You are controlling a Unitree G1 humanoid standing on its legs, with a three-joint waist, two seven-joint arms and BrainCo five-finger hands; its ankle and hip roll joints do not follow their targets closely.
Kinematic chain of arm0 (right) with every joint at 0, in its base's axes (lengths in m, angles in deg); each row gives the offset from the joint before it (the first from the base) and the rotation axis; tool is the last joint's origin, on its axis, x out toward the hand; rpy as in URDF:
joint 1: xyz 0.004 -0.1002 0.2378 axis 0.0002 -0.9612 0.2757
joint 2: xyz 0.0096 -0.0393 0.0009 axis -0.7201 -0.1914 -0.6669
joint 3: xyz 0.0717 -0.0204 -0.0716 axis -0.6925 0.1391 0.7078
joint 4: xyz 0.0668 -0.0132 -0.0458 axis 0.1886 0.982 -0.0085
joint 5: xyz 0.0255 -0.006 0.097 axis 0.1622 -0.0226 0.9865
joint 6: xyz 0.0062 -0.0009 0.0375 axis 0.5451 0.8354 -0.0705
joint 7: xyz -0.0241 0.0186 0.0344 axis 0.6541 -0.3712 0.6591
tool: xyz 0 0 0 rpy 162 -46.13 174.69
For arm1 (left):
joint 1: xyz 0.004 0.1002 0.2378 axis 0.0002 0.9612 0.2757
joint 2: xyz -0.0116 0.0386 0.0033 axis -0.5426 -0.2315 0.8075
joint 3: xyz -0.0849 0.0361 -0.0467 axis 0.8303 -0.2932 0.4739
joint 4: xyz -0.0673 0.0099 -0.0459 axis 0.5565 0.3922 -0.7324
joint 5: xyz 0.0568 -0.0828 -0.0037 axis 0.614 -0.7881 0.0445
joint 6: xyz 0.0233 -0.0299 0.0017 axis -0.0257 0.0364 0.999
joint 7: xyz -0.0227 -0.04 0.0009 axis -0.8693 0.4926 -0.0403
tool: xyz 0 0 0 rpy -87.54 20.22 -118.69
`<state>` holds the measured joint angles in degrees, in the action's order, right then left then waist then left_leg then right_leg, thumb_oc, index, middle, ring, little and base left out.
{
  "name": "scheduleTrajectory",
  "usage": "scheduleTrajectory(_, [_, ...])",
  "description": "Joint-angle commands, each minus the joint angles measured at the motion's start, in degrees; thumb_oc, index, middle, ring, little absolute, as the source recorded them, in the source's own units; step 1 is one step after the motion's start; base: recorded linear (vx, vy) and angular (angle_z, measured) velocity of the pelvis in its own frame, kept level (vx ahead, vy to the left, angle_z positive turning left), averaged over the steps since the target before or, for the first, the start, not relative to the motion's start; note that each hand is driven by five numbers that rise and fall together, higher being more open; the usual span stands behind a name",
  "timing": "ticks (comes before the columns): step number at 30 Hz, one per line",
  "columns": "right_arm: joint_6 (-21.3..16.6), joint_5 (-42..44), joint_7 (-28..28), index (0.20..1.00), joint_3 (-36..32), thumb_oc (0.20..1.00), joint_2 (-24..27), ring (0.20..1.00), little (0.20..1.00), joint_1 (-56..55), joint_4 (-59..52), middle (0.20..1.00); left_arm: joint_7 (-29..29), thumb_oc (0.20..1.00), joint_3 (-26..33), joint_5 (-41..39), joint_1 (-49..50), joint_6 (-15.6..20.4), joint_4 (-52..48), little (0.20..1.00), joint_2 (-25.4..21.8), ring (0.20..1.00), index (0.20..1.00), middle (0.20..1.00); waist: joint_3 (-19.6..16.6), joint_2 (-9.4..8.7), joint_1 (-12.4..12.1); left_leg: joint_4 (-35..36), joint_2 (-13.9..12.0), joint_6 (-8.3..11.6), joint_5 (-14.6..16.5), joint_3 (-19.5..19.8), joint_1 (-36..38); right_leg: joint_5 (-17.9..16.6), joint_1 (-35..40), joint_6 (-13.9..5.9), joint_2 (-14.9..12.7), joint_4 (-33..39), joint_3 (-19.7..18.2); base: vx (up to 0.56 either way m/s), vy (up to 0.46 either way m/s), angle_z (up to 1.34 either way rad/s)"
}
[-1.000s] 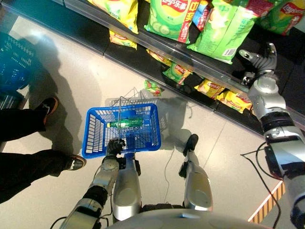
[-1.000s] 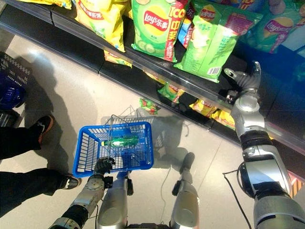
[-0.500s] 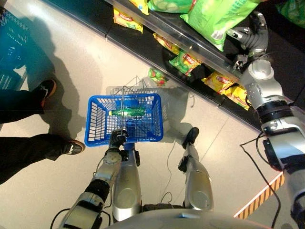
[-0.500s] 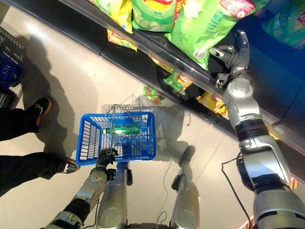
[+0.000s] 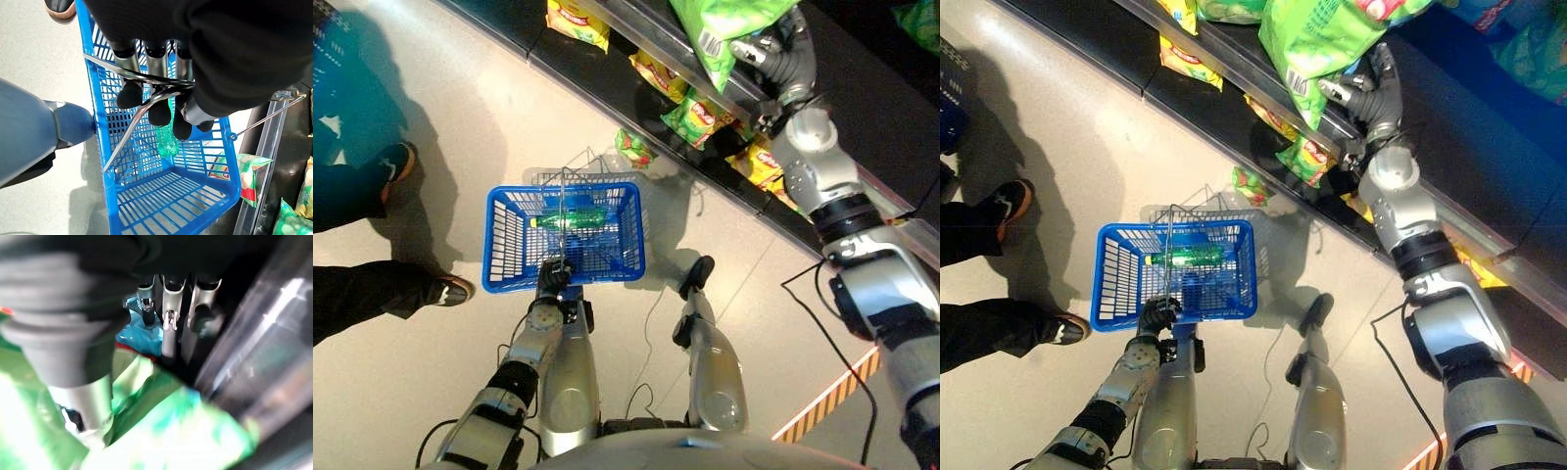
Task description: Pick up the snacks into the basket
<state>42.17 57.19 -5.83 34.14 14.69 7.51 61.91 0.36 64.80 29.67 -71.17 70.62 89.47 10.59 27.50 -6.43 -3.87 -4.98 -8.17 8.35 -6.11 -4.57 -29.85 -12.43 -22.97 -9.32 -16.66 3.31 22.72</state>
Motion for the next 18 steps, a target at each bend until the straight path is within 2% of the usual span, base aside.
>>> scheduleTrajectory(1, [0.5, -5.7, 2.8, 1.0, 0.5, 1.0, -4.3, 1.0, 1.0, -7.3, -1.2, 1.0, -1.8, 0.2, -0.4, -1.1, 3.1, 0.2, -1.9, 0.2, 0.6, 0.2, 0.2, 0.2, 2.3, -0.98, -2.5, 2.7, 3.2, -3.31, 0.6, 0.1, 1.5, 0.9, 0.5, -4.37, -1.5, -4.9, -6.0, -0.01, 0.006, -0.04])
scheduleTrajectory(3, [0.5, -8.6, 4.7, 1.0, -1.4, 1.0, -6.6, 1.0, 1.0, -13.1, -3.4, 1.0, -2.3, 0.2, 0.2, -0.8, 3.2, 0.0, -1.5, 0.2, 0.9, 0.2, 0.2, 0.2, 2.3, -0.76, -1.9, 3.1, 3.1, -3.38, 0.4, -0.1, 2.0, 0.9, 0.6, -4.36, -1.5, -4.6, -6.1, 0.0, 0.003, -0.02])
scheduleTrajectory(8, [1.0, -12.5, 5.4, 1.0, -4.7, 1.0, -9.1, 1.0, 1.0, -23.7, -8.0, 1.0, -3.1, 0.2, 1.8, -0.2, 4.1, -0.3, -1.7, 0.2, 0.8, 0.2, 0.2, 0.2, 2.3, -0.27, -0.7, 4.2, 3.0, -3.32, 0.0, -0.3, 3.0, 1.0, 0.7, -4.41, -1.5, -4.3, -6.3, 0.0, 0.0, 0.0])
scheduleTrajectory(13, [0.5, -13.4, 4.9, 1.0, -6.7, 1.0, -10.2, 1.0, 1.0, -30.9, -11.9, 1.0, -3.7, 0.2, 3.2, 0.5, 4.6, -0.4, -1.6, 0.2, 0.5, 0.2, 0.2, 0.2, 2.3, -0.19, 0.4, 4.0, 2.9, -3.35, 0.1, -0.4, 3.4, 1.3, 0.8, -4.43, -1.6, -4.4, -6.5, 0.0, -0.013, -0.01])
scheduleTrajectory(18, [-0.3, -13.3, 4.3, 1.0, -7.1, 1.0, -10.8, 1.0, 1.0, -33.2, -14.0, 1.0, -3.9, 0.2, 3.5, 1.2, 4.9, -0.5, -1.9, 0.2, 0.2, 0.2, 0.2, 0.2, 2.3, -0.11, 0.8, 3.9, 2.9, -3.39, 0.1, -0.4, 3.5, 1.3, 0.9, -4.45, -1.6, -4.5, -6.6, -0.01, -0.021, -0.03])
